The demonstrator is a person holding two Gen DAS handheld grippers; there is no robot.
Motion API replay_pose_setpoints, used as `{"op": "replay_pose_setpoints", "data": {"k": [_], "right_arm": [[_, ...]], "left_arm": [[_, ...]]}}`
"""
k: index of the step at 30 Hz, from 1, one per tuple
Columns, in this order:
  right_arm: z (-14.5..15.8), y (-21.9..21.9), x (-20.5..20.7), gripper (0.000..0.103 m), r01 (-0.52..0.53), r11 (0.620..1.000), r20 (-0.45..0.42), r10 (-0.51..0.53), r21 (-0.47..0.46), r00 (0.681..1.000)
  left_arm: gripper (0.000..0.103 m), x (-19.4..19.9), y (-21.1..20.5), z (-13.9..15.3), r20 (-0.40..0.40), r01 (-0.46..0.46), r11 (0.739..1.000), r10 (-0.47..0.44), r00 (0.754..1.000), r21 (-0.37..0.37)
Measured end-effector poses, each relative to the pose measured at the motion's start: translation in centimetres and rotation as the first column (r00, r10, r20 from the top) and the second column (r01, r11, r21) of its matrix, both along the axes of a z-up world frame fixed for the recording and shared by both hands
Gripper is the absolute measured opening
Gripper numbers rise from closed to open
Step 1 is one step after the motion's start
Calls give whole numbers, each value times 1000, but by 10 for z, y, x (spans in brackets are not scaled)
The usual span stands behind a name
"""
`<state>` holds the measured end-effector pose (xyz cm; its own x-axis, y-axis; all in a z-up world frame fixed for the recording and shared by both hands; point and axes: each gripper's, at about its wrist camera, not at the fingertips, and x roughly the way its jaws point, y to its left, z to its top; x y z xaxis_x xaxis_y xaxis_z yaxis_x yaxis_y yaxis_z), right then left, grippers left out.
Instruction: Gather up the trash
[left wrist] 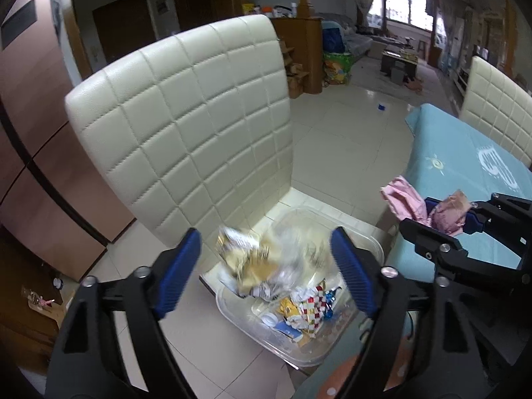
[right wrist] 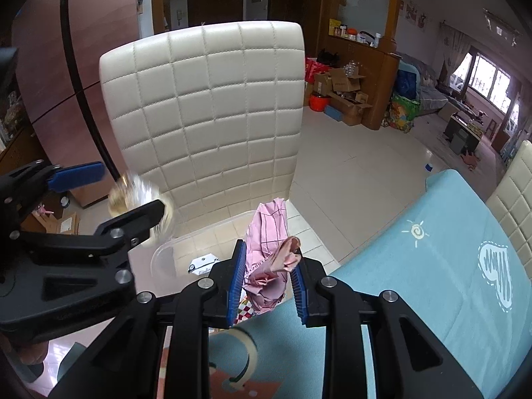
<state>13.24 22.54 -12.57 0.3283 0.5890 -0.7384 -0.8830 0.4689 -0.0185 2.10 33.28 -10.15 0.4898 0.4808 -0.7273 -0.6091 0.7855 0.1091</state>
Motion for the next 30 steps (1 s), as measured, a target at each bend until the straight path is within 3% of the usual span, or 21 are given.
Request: {"op": "replay_pose_setpoints", "data": {"k": [1,5,7,21,30], "right_arm": [[-1,2,4,27,0,1000,-12,0,-1,1000],[-8,7,14,53,14,1000,-41,-14,-14,999],[-9,7,17,59,12,1000,-62,-12,6,998],[-8,-6,17,60,44,999,-85,-44,2,995],[16,-39,15,64,134,991,-72,-134,2,988]], "left_arm": [[91,0,2,0,2,-10,1000,10,1000,1],[92,-3,14,-1,-1,-52,999,52,999,-7],[93,-5,19,-1,-6,-66,998,66,998,-8],[96,-15,16,0,-11,-79,997,78,997,-13],[99,-15,-7,26,38,-28,1000,28,999,-14]]}}
